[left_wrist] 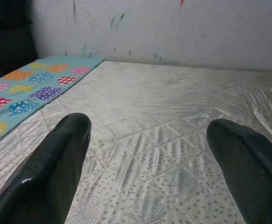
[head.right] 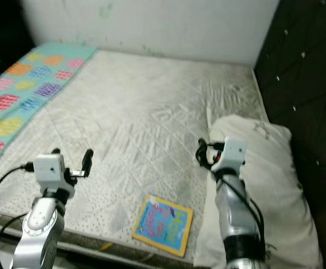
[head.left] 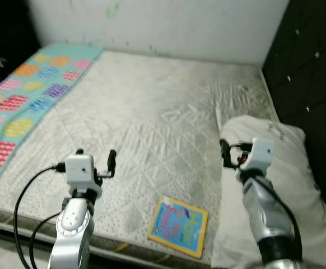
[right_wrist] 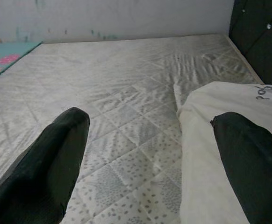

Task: Clean up the room

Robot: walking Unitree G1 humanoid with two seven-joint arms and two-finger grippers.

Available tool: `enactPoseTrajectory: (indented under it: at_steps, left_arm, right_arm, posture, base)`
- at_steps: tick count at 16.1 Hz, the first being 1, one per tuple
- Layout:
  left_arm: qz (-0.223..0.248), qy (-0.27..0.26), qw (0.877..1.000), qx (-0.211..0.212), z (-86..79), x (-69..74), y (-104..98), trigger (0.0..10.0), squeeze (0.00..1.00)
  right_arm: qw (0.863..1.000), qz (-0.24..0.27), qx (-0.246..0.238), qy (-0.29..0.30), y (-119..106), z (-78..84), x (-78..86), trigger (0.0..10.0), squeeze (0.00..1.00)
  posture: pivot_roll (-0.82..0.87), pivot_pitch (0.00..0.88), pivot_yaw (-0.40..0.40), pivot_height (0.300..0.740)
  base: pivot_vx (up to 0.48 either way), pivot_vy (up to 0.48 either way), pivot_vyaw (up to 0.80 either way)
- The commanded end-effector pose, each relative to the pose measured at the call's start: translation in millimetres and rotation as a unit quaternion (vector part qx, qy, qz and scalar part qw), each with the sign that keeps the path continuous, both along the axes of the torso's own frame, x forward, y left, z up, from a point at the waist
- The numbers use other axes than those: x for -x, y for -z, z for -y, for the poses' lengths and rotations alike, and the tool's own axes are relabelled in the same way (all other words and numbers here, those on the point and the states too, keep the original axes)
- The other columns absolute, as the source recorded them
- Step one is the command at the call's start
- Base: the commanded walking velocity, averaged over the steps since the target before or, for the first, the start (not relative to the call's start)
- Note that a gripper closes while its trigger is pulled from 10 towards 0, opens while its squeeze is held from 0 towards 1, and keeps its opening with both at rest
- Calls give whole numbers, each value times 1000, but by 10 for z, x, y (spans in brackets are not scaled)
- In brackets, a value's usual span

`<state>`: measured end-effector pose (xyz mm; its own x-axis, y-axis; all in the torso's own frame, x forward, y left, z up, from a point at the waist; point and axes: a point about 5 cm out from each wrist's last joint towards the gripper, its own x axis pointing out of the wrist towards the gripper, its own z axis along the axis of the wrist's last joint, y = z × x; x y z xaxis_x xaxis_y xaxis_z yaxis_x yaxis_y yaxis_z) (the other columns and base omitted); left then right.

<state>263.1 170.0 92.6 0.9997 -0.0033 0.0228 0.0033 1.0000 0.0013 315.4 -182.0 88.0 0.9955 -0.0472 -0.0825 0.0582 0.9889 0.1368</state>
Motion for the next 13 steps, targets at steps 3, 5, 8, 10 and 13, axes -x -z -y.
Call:
enactPoseTrajectory:
  at_steps: [3, 5, 8, 10, 13]
  left_arm:
    - [8, 11, 1000, 14, 49, -43, -91, 10000, 0]
    - [10, 11, 1000, 16, 44, -56, -118, 10000, 0]
    - [9, 7, 1000, 19, 37, -57, -124, 10000, 0]
    - [4, 0, 1000, 25, 39, -49, -117, 10000, 0]
    - [1, -1, 1000, 28, 57, -45, -103, 10000, 0]
  right_arm:
    - [1000, 0, -3, 1, -31, -1, 2, 10000, 0]
    - [1000, 3, -6, -4, -73, -29, -29, 10000, 0]
    - [1000, 5, -5, -6, -95, -31, -32, 10000, 0]
    - [1000, 3, -1, -6, -97, -19, -23, 10000, 0]
    - [1000, 0, 1, -7, -85, -13, -9, 10000, 0]
  posture:
    - [-51, 0, 11, 740]
    - [-47, 0, 5, 740]
    - [-48, 0, 2, 740]
    - [-53, 0, -3, 740]
    - [-57, 0, -9, 740]
  base:
    - [0, 0, 0]
    - [0, 0, 0]
    - [0, 170, 0]
    - [0, 296, 0]
    - [0, 309, 0]
